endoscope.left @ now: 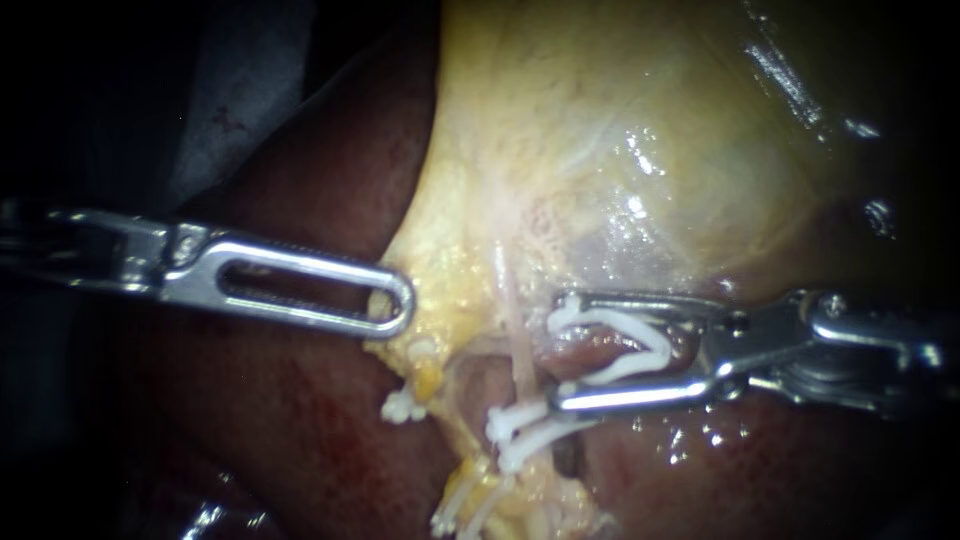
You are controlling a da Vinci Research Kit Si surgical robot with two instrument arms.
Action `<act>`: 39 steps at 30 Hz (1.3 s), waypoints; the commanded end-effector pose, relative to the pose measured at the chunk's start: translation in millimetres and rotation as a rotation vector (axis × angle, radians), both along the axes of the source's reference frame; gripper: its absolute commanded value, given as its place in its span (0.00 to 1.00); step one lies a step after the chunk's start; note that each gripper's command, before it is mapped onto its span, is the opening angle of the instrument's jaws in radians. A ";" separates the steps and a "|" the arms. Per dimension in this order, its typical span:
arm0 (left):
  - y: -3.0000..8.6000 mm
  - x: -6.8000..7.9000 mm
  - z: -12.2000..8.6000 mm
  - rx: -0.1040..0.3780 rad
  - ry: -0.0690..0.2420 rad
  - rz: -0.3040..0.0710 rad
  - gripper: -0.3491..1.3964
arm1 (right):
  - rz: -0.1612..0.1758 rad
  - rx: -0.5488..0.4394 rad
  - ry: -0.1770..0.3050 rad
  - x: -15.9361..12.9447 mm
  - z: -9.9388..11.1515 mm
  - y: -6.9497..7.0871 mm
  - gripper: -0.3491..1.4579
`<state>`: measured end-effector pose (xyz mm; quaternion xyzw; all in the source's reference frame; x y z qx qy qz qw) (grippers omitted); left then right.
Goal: Clipping third clip right tube
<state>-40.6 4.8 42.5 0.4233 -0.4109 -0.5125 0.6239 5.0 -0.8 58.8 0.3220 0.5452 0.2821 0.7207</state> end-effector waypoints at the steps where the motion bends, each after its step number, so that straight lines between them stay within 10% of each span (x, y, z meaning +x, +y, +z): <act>1: 0.0 0.0 -0.1 -0.001 0.004 -0.001 0.00 | 0.001 0.007 -0.001 0.0 0.2 0.0 0.52; 39: 0.2 0.4 -0.5 0.002 -0.001 -0.001 0.00 | -0.027 0.043 0.009 4.4 2.8 -1.0 0.52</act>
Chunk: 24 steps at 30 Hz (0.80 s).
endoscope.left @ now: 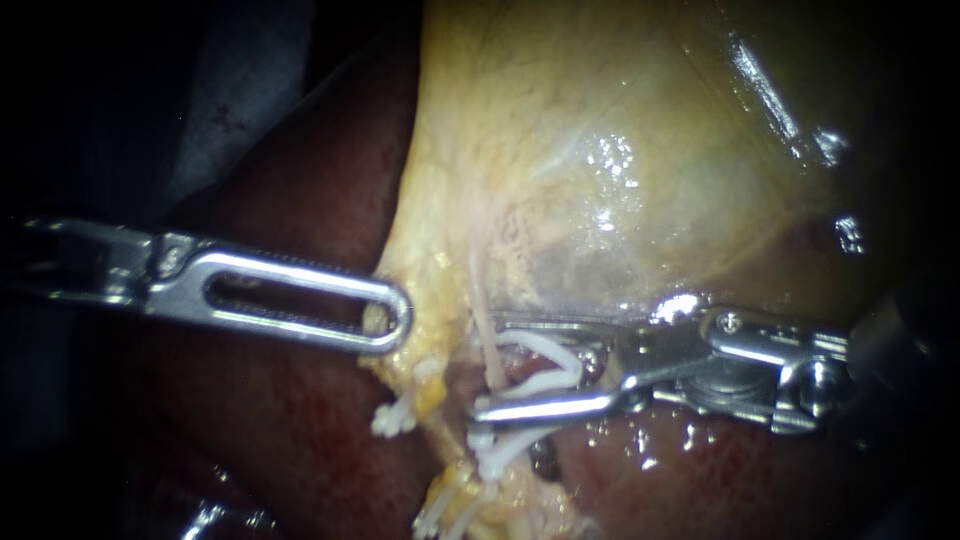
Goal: Clipping third clip right tube
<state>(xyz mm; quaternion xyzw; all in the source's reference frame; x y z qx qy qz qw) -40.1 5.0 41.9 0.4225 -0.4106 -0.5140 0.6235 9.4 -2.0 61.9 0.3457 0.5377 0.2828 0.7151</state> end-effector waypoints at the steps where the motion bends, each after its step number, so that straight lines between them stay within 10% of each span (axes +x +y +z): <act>1: 0.1 0.1 0.2 0.001 -0.003 0.002 0.00 | -0.001 0.002 0.001 -0.1 -0.4 0.3 0.52; 24: 0.8 1.0 1.3 -0.004 0.003 -0.006 0.00 | 0.004 0.033 0.000 -0.1 -2.3 1.5 0.49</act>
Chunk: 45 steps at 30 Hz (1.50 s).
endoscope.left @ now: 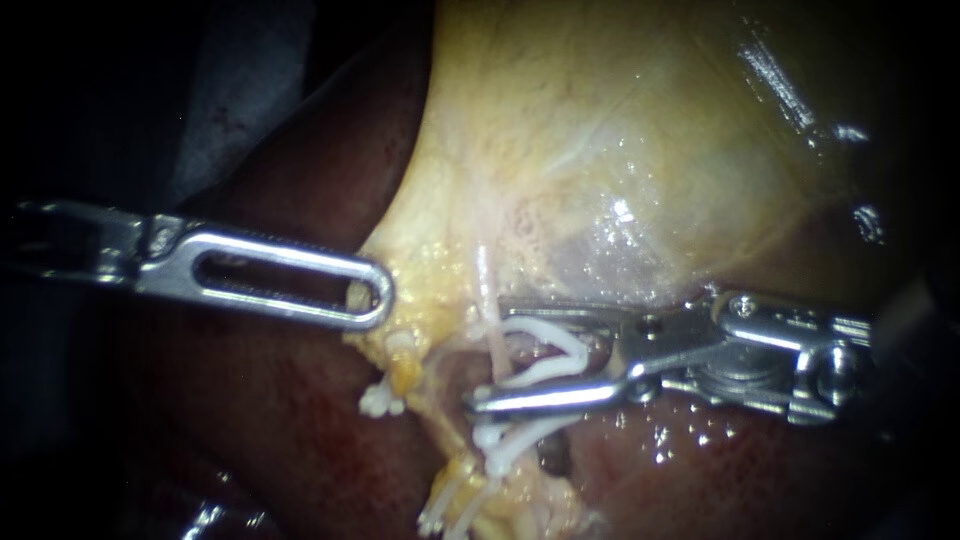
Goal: Clipping third clip right tube
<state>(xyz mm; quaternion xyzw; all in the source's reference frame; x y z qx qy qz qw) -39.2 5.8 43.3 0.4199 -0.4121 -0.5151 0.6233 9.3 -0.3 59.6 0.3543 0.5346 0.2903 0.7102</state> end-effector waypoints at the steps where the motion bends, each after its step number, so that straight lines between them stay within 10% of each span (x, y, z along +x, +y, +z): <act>1: 0.0 0.0 0.0 0.000 0.001 -0.001 0.00 | 0.003 0.013 -0.001 0.0 0.0 -0.1 0.48; 45: 0.0 0.0 0.2 -0.001 0.001 -0.001 0.00 | -0.051 0.080 0.026 1.4 -0.6 -0.8 0.40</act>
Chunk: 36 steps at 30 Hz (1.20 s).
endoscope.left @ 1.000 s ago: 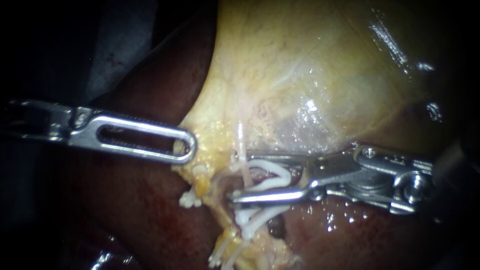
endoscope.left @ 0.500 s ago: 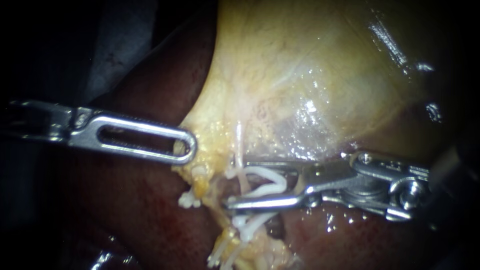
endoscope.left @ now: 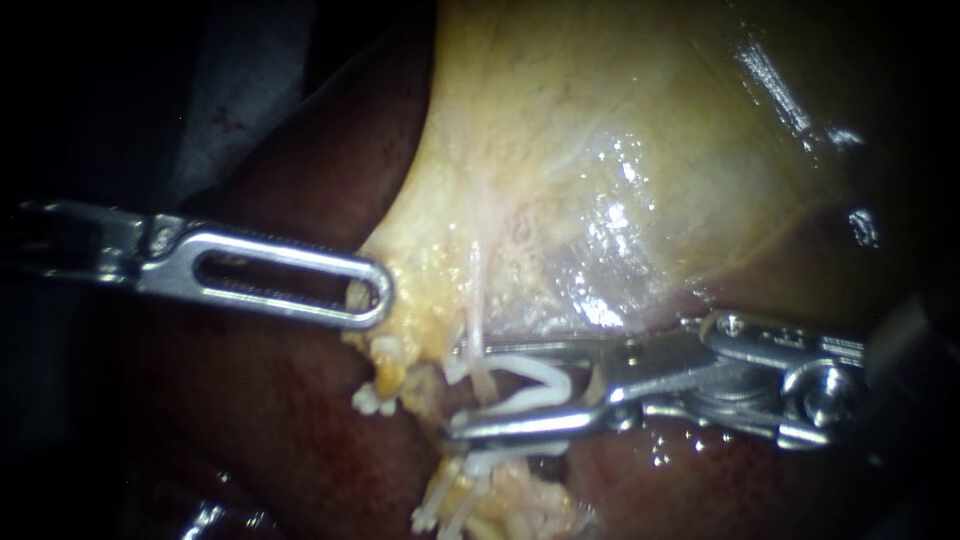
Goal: Clipping third clip right tube
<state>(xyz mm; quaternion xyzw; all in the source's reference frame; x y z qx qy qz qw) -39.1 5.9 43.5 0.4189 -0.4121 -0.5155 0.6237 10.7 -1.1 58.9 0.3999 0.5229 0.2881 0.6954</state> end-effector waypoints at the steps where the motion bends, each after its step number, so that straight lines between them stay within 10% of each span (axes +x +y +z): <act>1: 0.0 0.0 0.0 0.000 0.000 0.000 0.00 | 0.001 0.000 -0.001 0.0 0.2 0.0 0.40; 19: 0.0 0.0 0.0 0.000 0.000 0.000 0.00 | 0.000 -0.002 0.000 -0.2 0.9 0.0 0.35; 31: 0.0 0.0 0.0 0.000 0.000 0.000 0.00 | 0.021 -0.009 -0.009 -2.1 1.7 0.7 0.00; 36: 0.0 0.0 0.0 0.000 0.000 0.000 0.00 | 0.018 -0.012 -0.008 -2.7 2.3 0.6 0.00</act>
